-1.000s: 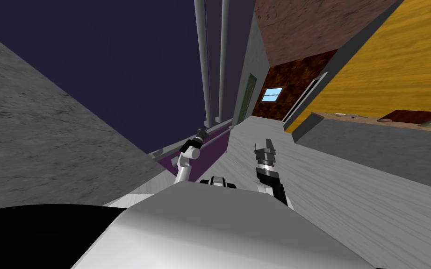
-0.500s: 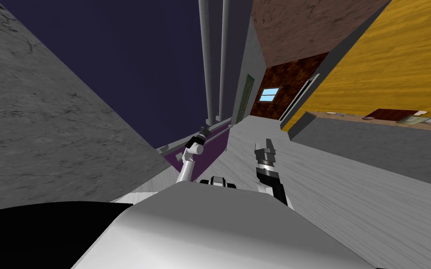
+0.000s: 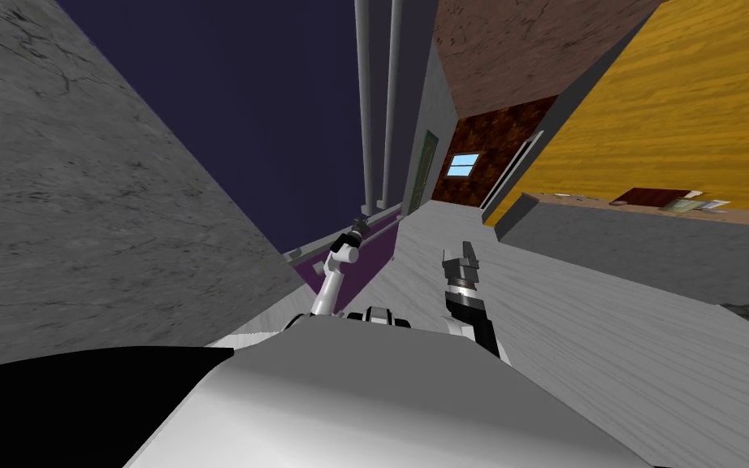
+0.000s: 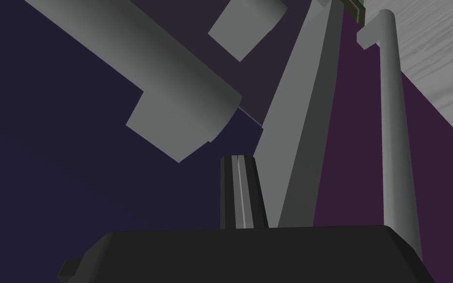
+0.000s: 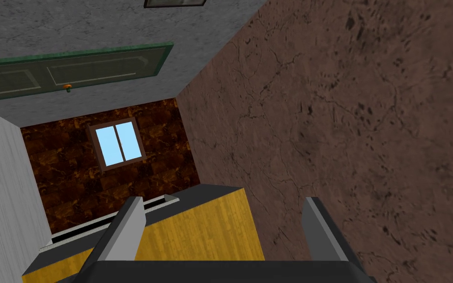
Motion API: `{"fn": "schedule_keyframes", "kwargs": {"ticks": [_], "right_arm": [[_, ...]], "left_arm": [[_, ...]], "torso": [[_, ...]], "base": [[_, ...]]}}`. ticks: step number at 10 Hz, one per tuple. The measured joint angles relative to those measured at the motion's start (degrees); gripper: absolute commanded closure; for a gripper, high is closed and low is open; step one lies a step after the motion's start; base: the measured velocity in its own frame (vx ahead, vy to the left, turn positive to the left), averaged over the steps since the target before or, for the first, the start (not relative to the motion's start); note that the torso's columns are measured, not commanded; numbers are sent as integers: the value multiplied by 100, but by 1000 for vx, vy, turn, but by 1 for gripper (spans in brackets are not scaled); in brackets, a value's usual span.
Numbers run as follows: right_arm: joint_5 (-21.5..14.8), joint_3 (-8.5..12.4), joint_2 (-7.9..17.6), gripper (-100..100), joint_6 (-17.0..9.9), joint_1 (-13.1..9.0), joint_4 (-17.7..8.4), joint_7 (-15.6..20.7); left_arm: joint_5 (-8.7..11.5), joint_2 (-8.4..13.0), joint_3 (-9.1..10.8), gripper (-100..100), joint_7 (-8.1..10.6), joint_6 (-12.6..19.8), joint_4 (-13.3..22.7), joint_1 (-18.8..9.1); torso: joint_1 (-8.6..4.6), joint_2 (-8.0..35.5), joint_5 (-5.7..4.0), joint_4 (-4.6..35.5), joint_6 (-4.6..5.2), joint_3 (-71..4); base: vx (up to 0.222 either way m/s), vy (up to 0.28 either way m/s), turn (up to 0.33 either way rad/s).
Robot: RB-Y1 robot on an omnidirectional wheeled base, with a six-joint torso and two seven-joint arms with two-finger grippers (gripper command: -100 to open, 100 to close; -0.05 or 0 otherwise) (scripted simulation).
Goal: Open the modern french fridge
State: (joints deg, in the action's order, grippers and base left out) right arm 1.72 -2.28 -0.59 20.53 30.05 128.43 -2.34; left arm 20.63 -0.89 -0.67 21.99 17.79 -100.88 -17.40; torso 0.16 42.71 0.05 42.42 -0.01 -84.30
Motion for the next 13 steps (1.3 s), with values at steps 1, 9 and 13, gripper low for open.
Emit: {"fn": "schedule_keyframes", "kwargs": {"ticks": [1,9,13], "right_arm": [[0,0,-1,0,0,1,0,0],[0,-1,0,0,0,0,1,0],[0,-1,-1,0,0,3,0,0]], "left_arm": [[-6,20,2,100,30,-46,203,-185],[-296,64,13,100,331,-429,1599,-1241],[-397,53,17,100,445,-569,2285,-1755]], "torso": [[-24,-28,-7,-7,-1,-16],[2,-27,-2,-12,5,-22],[-30,-79,-9,-25,1,-50]], "base": [[-47,-3,21],[-104,45,-71],[-79,25,-26]]}}
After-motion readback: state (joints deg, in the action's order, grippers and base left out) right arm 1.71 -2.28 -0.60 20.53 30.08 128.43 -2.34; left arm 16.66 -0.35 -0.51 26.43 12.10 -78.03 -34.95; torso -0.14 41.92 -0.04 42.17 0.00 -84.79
